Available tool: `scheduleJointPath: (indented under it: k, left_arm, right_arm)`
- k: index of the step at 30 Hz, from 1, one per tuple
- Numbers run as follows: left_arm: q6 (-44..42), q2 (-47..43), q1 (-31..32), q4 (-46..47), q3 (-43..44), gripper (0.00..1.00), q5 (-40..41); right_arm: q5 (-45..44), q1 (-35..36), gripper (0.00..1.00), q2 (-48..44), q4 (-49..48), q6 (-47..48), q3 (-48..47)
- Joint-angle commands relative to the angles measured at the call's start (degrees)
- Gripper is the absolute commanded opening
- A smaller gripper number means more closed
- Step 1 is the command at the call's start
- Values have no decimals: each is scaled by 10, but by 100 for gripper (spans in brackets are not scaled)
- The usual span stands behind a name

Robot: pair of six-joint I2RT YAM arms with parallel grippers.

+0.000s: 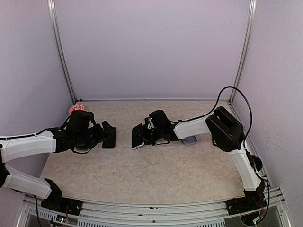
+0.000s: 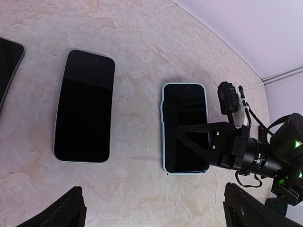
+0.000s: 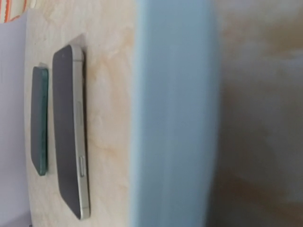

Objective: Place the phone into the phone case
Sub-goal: Place the phone with the phone case at the center of the board.

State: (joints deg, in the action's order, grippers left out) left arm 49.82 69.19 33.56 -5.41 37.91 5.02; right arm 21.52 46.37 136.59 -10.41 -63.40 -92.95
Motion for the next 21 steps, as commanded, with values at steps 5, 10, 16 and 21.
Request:
scheduleJointPath:
  k: [5,10,16,21]
  left_arm:
    - [4,-19,4,-11,-7,99,35]
    - [-2,-30,3,-24,-12,99,47]
    - [-11,-27,2,-41,-1,99,50]
    - [-16,-7,2,-58,14,99,65]
  right_arm:
    - [-59,36,16,47,6,-23,-107]
    - [-52,41,19,79,23,-25,-151]
    - [-65,44,46,54,55,0,-129]
    - [-118,47,59,-8,124,62,-91]
